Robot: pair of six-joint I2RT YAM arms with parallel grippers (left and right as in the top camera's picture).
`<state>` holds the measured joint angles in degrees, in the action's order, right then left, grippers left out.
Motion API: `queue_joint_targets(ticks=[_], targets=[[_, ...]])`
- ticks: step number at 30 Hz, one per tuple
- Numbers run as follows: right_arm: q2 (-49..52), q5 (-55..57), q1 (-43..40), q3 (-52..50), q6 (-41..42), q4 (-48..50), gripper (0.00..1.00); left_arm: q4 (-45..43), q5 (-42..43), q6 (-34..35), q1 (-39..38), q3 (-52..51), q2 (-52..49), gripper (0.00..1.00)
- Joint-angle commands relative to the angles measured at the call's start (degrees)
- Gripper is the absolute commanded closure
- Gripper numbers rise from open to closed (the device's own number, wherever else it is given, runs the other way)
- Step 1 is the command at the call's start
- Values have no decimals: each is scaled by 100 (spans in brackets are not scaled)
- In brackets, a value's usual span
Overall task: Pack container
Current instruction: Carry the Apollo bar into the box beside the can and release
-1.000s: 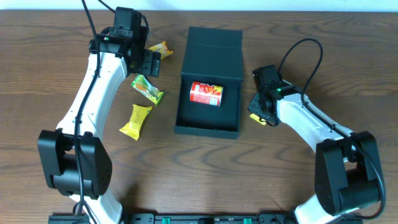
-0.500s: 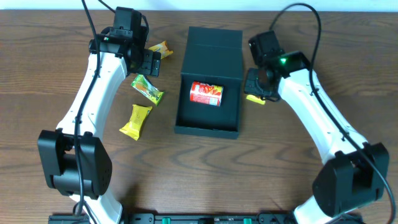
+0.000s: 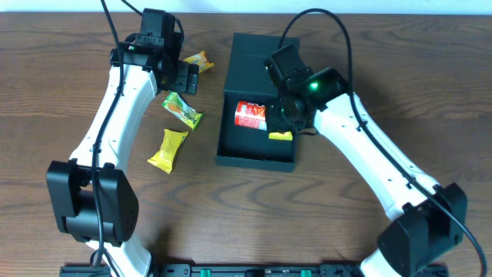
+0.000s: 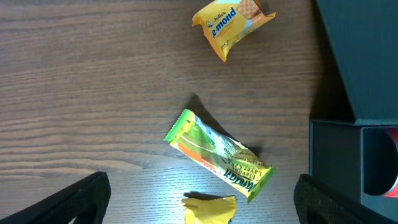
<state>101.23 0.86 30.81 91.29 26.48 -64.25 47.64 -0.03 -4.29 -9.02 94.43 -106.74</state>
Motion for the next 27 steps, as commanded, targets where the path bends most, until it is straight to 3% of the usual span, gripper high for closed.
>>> queue_joint_targets(ticks=[1, 11, 20, 27], targets=[[4, 214, 11, -249, -61, 74, 99, 11, -37, 63, 9, 131, -2, 5], [4, 570, 2, -1182, 369, 911, 99, 11, -37, 63, 9, 131, -2, 5], [7, 815, -9, -1340, 435, 1200, 98, 9, -39, 61, 9, 131, -2, 4], [7, 866, -9, -1340, 433, 1438, 88, 11, -39, 61, 9, 131, -2, 5]])
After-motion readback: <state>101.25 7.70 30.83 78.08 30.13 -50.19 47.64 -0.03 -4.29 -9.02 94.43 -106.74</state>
